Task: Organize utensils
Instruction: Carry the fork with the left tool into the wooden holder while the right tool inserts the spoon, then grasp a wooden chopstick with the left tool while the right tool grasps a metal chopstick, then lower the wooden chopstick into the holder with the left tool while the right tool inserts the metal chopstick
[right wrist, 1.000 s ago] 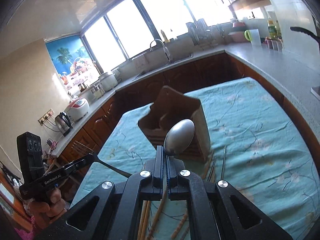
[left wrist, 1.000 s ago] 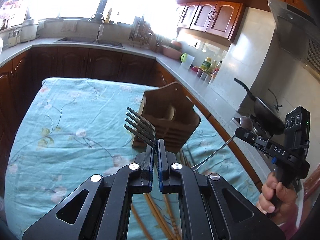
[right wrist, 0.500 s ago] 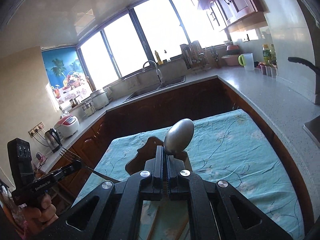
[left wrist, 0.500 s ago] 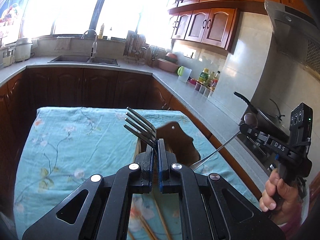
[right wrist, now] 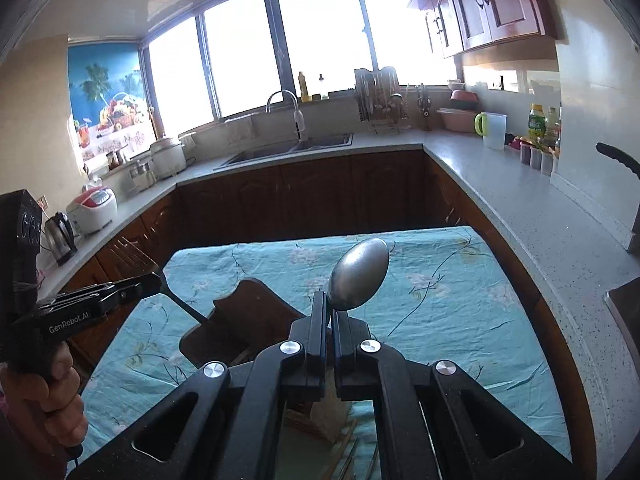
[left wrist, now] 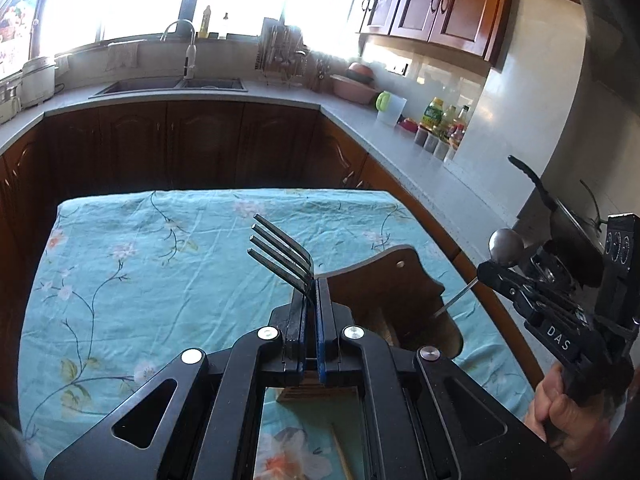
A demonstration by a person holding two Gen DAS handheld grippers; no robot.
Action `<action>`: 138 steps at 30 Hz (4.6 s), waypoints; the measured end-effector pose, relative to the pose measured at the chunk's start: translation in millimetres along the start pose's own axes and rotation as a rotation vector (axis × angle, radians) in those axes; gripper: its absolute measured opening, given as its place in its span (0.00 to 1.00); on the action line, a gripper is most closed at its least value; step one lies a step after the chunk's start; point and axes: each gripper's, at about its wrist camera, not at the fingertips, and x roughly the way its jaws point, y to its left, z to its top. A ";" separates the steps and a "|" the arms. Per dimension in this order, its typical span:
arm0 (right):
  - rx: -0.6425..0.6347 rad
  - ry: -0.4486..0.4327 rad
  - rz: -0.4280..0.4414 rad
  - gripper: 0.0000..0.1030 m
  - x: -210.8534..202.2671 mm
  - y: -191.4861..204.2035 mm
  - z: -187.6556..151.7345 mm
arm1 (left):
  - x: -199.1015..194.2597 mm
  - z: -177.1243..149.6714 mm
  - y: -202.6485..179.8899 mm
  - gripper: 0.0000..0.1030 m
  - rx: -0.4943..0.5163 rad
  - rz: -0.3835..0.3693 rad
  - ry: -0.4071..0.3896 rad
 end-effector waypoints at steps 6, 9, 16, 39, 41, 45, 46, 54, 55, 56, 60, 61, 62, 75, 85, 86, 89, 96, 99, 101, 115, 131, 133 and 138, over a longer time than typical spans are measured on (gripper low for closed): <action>0.021 0.078 0.019 0.02 24.8 -6.7 -15.9 | 18.0 -14.6 2.2 0.03 -0.020 -0.016 0.047; 0.040 0.099 0.028 0.02 30.5 -11.2 -23.4 | 20.3 -20.2 -2.5 0.03 0.006 0.002 0.026; 0.065 0.098 0.039 0.03 27.6 -11.0 -22.5 | 22.3 -16.1 -1.1 0.03 -0.008 0.002 0.033; 0.273 -0.050 0.060 0.90 -38.1 -49.5 -55.1 | -55.8 -61.0 21.3 0.82 -0.147 0.081 -0.089; 0.288 -0.066 0.054 0.90 -48.0 -51.3 -63.2 | -67.5 -72.7 26.2 0.83 -0.162 0.096 -0.099; 0.287 -0.085 0.025 0.90 -66.7 -49.1 -83.1 | -90.1 -100.4 34.4 0.83 -0.199 0.123 -0.108; 0.285 -0.094 0.010 0.90 -72.5 -47.5 -87.8 | -94.7 -106.7 35.0 0.83 -0.203 0.130 -0.109; 0.222 -0.158 -0.053 0.90 -109.4 -28.5 -127.5 | -121.9 -157.8 38.6 0.83 -0.232 0.169 -0.090; 0.218 -0.161 -0.059 0.91 -112.1 -27.3 -132.0 | -122.6 -162.4 37.5 0.83 -0.236 0.171 -0.086; 0.216 -0.160 -0.064 0.91 -113.9 -26.9 -136.4 | -123.6 -168.2 37.4 0.83 -0.241 0.171 -0.081; 0.212 -0.136 -0.072 0.91 -117.0 -25.6 -151.7 | -124.2 -187.4 33.7 0.83 -0.244 0.175 -0.059; 0.206 -0.132 -0.083 0.91 -118.5 -24.5 -155.7 | -123.8 -191.8 32.3 0.83 -0.244 0.176 -0.054; 0.198 -0.129 -0.095 0.91 -120.5 -23.3 -159.7 | -122.3 -195.7 31.2 0.83 -0.242 0.176 -0.045; 0.221 -0.067 -0.069 0.90 -112.3 -24.4 -173.4 | -105.5 -214.4 28.6 0.83 -0.244 0.180 0.032; 0.237 -0.028 -0.068 0.89 -97.9 -34.1 -166.9 | -87.4 -210.8 24.6 0.83 -0.226 0.197 0.078; 0.234 -0.023 -0.068 0.89 -95.4 -34.3 -165.3 | -83.7 -210.4 23.8 0.83 -0.221 0.203 0.090; 0.216 0.008 -0.067 0.82 -83.6 -34.1 -159.0 | -70.6 -207.1 20.7 0.83 -0.199 0.217 0.121; 0.192 0.141 -0.047 0.53 -33.2 -37.3 -146.6 | -34.0 -202.5 13.4 0.71 -0.143 0.223 0.227; 0.186 0.185 -0.037 0.48 -11.0 -40.1 -141.2 | -20.5 -203.2 13.0 0.59 -0.137 0.215 0.274; 0.181 0.204 -0.043 0.48 2.3 -42.4 -137.4 | -14.2 -203.4 13.1 0.51 -0.140 0.208 0.296; 0.082 0.313 -0.156 0.18 82.1 -50.1 -120.4 | -1.9 -199.0 4.4 0.18 -0.043 0.257 0.276; 0.171 0.183 0.020 0.04 -14.2 -33.0 -119.9 | -53.7 -175.9 2.9 0.05 -0.130 0.087 0.152; 0.176 0.171 0.037 0.04 -25.0 -29.8 -120.0 | -64.5 -170.1 0.1 0.04 -0.127 0.073 0.125; 0.176 0.128 0.066 0.04 -54.1 -16.7 -117.4 | -90.9 -154.5 -5.9 0.04 -0.125 0.036 0.056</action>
